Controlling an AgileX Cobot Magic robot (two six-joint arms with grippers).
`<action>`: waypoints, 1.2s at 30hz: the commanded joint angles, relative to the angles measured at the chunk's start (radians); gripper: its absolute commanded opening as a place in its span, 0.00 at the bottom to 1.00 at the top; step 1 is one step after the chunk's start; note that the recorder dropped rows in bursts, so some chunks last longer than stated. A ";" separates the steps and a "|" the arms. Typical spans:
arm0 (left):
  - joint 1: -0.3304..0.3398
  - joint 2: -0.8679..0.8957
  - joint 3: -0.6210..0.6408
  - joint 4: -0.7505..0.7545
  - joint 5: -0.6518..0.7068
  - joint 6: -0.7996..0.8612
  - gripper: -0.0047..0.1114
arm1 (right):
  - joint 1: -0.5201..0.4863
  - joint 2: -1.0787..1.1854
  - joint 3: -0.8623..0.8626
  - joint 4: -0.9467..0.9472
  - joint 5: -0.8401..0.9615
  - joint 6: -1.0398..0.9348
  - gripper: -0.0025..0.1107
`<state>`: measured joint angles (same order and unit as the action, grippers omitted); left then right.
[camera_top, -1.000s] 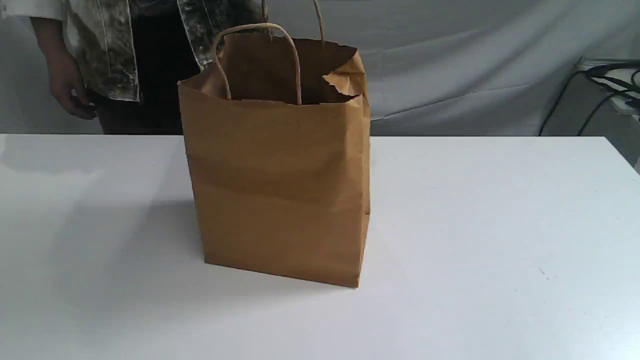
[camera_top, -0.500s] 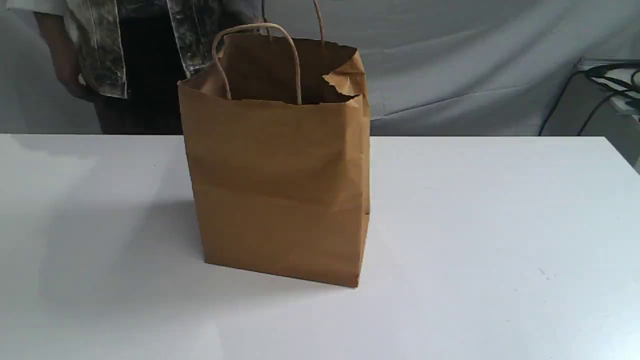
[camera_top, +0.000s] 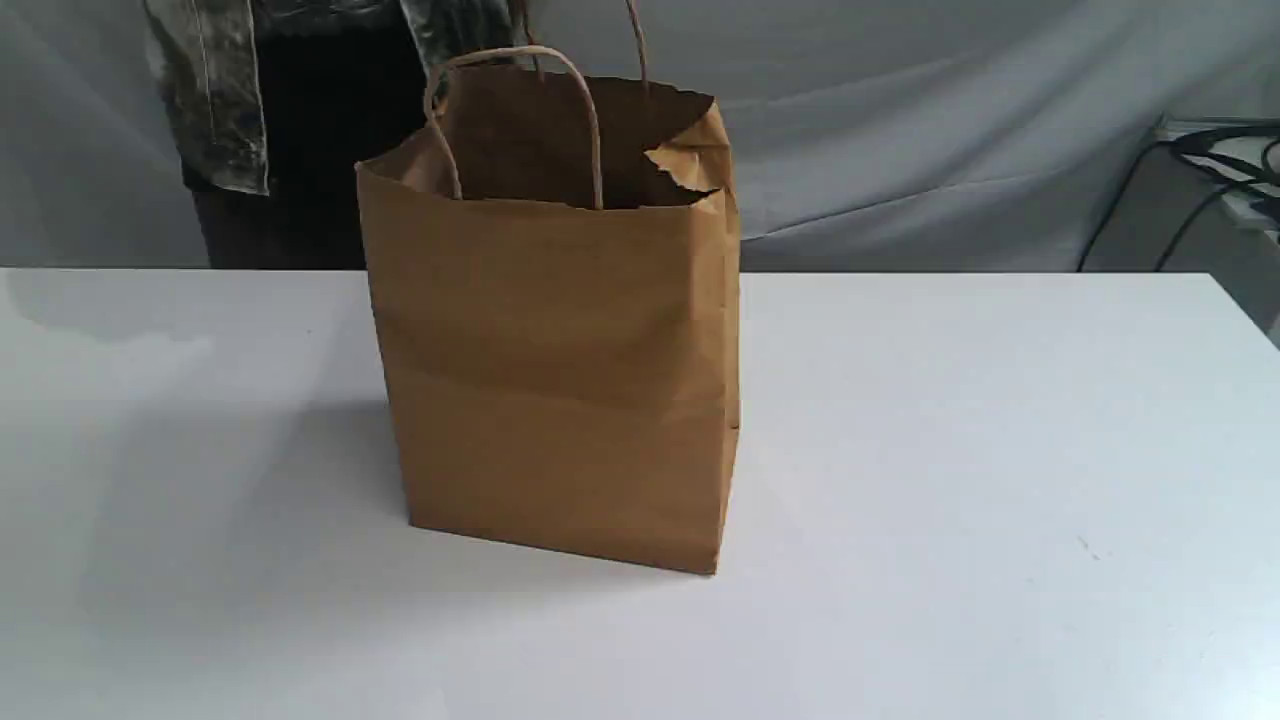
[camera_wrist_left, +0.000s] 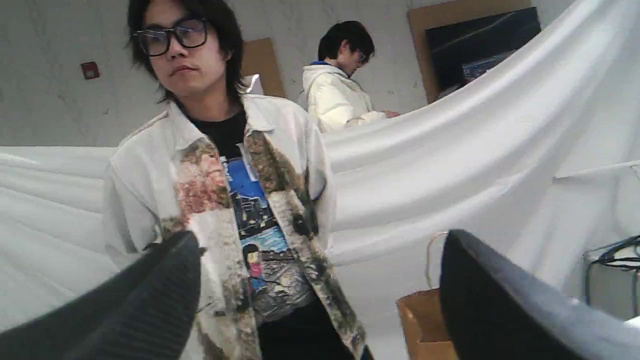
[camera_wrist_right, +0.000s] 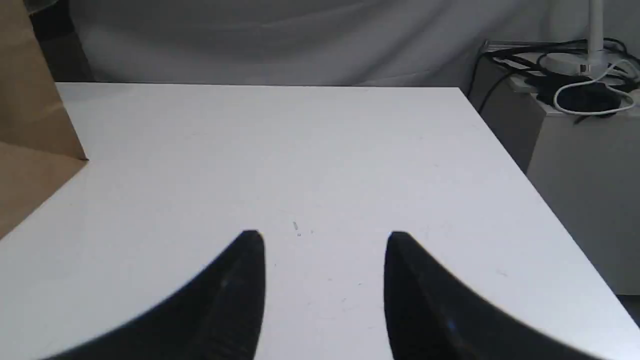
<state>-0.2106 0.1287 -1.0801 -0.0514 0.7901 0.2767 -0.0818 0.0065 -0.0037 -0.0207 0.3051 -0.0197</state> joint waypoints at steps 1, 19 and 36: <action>0.004 0.000 0.004 0.087 -0.004 -0.014 0.62 | 0.003 -0.006 0.004 0.007 -0.001 0.001 0.37; 0.004 0.058 0.174 0.128 -0.222 -0.010 0.04 | 0.003 -0.006 0.004 0.010 -0.001 0.001 0.37; 0.099 -0.041 0.725 0.025 -0.643 -0.022 0.04 | 0.003 -0.006 0.004 0.010 -0.001 0.003 0.37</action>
<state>-0.1346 0.1161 -0.3975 -0.0058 0.1873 0.2726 -0.0818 0.0065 -0.0037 -0.0170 0.3054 -0.0197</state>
